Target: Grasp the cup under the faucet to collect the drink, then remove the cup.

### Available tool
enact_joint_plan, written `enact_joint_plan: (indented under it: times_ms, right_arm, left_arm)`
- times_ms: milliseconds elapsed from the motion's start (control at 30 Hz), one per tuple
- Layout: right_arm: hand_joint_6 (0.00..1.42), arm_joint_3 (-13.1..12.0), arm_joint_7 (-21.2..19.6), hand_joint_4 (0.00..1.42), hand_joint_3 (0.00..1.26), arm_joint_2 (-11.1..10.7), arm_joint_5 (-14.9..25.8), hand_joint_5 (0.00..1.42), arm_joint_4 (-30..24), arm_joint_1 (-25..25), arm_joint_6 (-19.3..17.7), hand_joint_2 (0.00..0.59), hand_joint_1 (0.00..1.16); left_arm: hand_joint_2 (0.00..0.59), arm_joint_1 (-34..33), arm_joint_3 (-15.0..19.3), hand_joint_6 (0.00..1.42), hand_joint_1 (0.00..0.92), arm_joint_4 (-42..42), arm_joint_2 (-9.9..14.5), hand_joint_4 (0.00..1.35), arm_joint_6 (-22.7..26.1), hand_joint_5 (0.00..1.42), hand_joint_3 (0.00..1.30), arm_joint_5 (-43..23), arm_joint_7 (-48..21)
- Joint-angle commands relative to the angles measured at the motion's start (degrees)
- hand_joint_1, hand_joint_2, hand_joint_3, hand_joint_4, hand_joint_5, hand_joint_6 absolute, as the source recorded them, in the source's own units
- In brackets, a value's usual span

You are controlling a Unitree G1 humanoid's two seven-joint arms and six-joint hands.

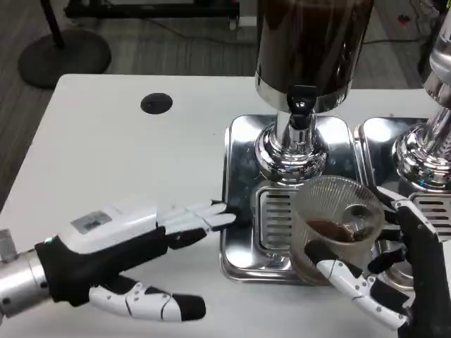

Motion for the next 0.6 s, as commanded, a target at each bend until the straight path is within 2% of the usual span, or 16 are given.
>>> enact_joint_plan:
  times_ms: [33, 600]
  right_arm:
    - [0.85, 0.4, -0.3, 0.53, 0.46, 0.4, 0.4, 0.7, -2.6, 0.3, -2.9, 0.234, 0.64]
    - [0.87, 0.2, -0.4, 0.53, 0.47, 0.5, 0.4, 0.7, -2.9, 0.7, -3.3, 0.235, 0.64]
  left_arm:
    - [0.169, 0.7, 0.0, 0.11, 0.0, -1.1, 1.7, 0.0, -1.5, 0.0, 0.06, 1.3, 2.0]
    - [0.164, 1.2, -0.9, 0.08, 0.0, -2.0, 2.5, 0.0, -0.7, 0.0, 0.05, 0.7, 3.6]
